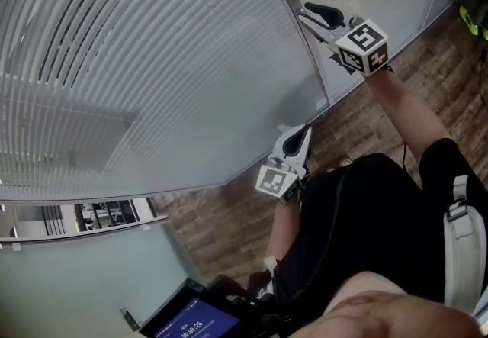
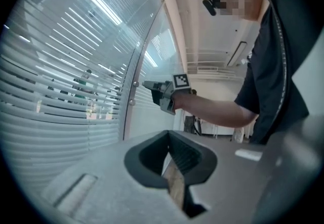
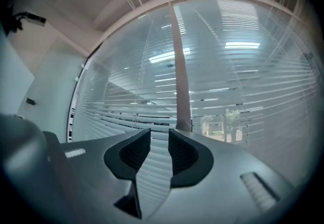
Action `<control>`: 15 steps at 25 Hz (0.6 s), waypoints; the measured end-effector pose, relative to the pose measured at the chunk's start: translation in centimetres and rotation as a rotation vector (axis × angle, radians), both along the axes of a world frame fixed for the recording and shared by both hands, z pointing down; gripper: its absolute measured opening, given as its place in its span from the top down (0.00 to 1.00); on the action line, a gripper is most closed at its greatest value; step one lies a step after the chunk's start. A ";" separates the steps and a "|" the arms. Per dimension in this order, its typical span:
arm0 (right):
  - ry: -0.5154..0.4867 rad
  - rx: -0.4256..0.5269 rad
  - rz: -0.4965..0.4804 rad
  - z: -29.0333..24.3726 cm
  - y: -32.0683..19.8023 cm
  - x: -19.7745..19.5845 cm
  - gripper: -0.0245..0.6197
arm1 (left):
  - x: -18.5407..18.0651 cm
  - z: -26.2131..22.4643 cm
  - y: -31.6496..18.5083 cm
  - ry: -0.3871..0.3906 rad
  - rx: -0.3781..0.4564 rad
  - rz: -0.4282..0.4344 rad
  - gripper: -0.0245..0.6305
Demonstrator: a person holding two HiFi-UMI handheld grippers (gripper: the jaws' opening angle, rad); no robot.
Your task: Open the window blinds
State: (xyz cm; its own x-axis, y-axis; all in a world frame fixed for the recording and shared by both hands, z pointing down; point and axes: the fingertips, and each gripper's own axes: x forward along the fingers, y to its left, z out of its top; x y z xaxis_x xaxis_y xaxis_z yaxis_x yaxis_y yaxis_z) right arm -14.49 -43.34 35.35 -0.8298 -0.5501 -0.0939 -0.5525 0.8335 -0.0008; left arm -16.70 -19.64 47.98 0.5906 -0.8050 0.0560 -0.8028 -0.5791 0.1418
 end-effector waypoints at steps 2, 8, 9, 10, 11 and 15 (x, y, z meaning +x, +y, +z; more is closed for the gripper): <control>-0.006 0.008 -0.043 0.4 1.9 0.4 0.82 | 0.2 -0.1 0.0 0.006 0.000 0.007 0.96; 0.030 0.087 -0.147 1.6 8.0 1.1 0.89 | -0.3 -0.1 0.1 0.006 -0.007 0.000 0.96; 0.035 0.108 -0.164 1.7 8.9 1.1 0.91 | -0.5 -0.2 0.1 0.005 -0.005 -0.005 0.96; 0.037 0.130 -0.182 1.9 9.8 1.2 0.92 | -0.7 -0.3 0.2 0.005 -0.002 -0.010 0.96; 0.035 0.145 -0.199 2.2 10.7 1.3 0.92 | -0.9 -0.4 0.2 0.006 0.001 -0.015 0.96; 0.038 0.145 -0.270 4.4 13.4 1.8 0.94 | -1.4 -0.1 0.6 0.003 -0.007 -0.027 0.96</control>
State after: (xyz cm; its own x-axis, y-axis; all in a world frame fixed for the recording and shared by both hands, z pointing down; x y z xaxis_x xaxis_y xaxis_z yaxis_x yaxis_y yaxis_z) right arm -12.64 -29.99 39.78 -0.9486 -0.2924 -0.1212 -0.3084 0.9401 0.1455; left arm -18.12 -19.02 47.89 0.5685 -0.8205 0.0599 -0.8180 -0.5559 0.1478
